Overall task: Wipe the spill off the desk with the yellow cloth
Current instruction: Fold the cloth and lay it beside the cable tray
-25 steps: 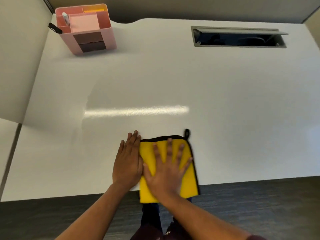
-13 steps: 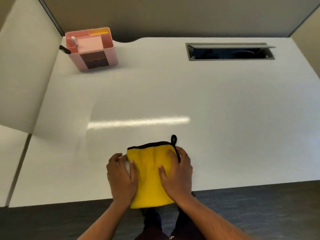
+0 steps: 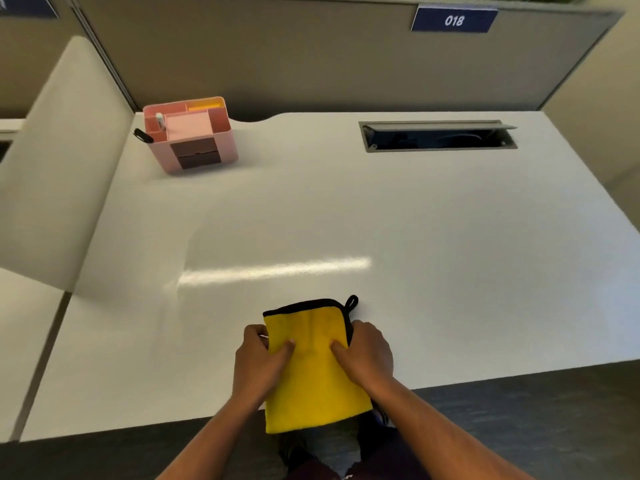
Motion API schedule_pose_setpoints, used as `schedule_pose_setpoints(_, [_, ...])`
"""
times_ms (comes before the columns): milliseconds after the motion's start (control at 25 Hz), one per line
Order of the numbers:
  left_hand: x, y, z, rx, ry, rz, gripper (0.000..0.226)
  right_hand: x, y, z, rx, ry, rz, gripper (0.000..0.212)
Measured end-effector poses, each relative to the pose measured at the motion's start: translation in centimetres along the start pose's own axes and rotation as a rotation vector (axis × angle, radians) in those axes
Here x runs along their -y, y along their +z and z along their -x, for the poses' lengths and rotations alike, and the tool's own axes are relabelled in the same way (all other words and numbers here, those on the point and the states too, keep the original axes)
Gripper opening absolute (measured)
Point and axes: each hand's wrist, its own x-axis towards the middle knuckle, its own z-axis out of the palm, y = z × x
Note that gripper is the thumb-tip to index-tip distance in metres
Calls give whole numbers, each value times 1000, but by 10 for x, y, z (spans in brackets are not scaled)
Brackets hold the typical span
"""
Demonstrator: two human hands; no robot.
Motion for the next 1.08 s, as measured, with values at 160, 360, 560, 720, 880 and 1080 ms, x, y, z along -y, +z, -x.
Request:
schedule_pose_setpoints(160, [-8, -4, -4, 113, -59, 128, 55, -10, -12, 3, 14, -76, 6, 43])
schedule_pose_setpoints(360, [-57, 19, -8, 168, -34, 386, 47, -30, -57, -30, 45, 12, -265, 46])
schedule_pose_setpoints(560, [-106, 60, -19, 357, 42, 460, 41, -63, -123, -69, 108, 154, -793, 36])
schedule_pose_setpoints(720, [-158, 108, -44, 463, -12, 428, 51, -115, -184, -103, 288, 130, -960, 40])
schedule_pose_setpoints(880, [-207, 174, -61, 512, -53, 467, 41, -169, -234, -138, 360, 96, -990, 54])
schedule_pose_setpoints(1080, [-279, 258, -92, 380, -17, 404, 37, -217, -296, -201, 216, 73, -975, 67])
